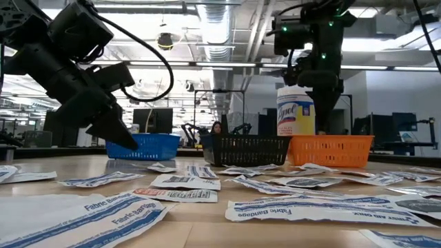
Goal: Pick & Place First Aid Supplies
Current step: Put the ointment pack into the orange bin, then put the towelette pack into the black bin
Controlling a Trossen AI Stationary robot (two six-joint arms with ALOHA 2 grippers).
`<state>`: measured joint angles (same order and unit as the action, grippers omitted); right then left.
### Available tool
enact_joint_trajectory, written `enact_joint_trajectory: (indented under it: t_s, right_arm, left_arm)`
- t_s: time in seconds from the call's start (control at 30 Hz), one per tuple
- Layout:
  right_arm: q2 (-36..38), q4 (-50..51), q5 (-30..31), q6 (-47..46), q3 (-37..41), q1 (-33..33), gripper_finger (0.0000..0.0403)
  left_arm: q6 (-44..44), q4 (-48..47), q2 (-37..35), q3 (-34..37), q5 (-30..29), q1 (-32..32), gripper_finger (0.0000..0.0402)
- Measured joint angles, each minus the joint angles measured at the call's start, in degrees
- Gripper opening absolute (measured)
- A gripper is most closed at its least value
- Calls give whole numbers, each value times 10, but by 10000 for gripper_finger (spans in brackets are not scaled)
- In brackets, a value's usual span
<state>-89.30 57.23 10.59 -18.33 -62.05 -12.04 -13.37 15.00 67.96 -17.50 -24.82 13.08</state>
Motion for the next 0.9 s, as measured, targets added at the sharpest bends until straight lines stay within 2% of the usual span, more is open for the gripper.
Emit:
enact_joint_trajectory:
  t_s: [0.27, 0.4, 0.53, 0.7, 0.9]
  right_arm:
    - [0, 2, -1, -47, -8, 34, 71]
    - [0, 29, -8, -96, -34, 63, 75]
    - [2, 39, -41, -163, -43, 91, 76]
    - [0, 38, -75, -169, -42, 123, 76]
    - [26, 50, -76, -168, -42, 145, 76]
  left_arm:
    - [61, 41, 0, 0, 0, 0, 8]
    - [76, 58, 0, 0, 0, 0, 8]
    - [76, 61, 0, 0, 0, 0, 8]
    - [89, 66, 0, 0, 0, 0, 8]
    - [121, 81, 0, 0, 0, 0, 8]
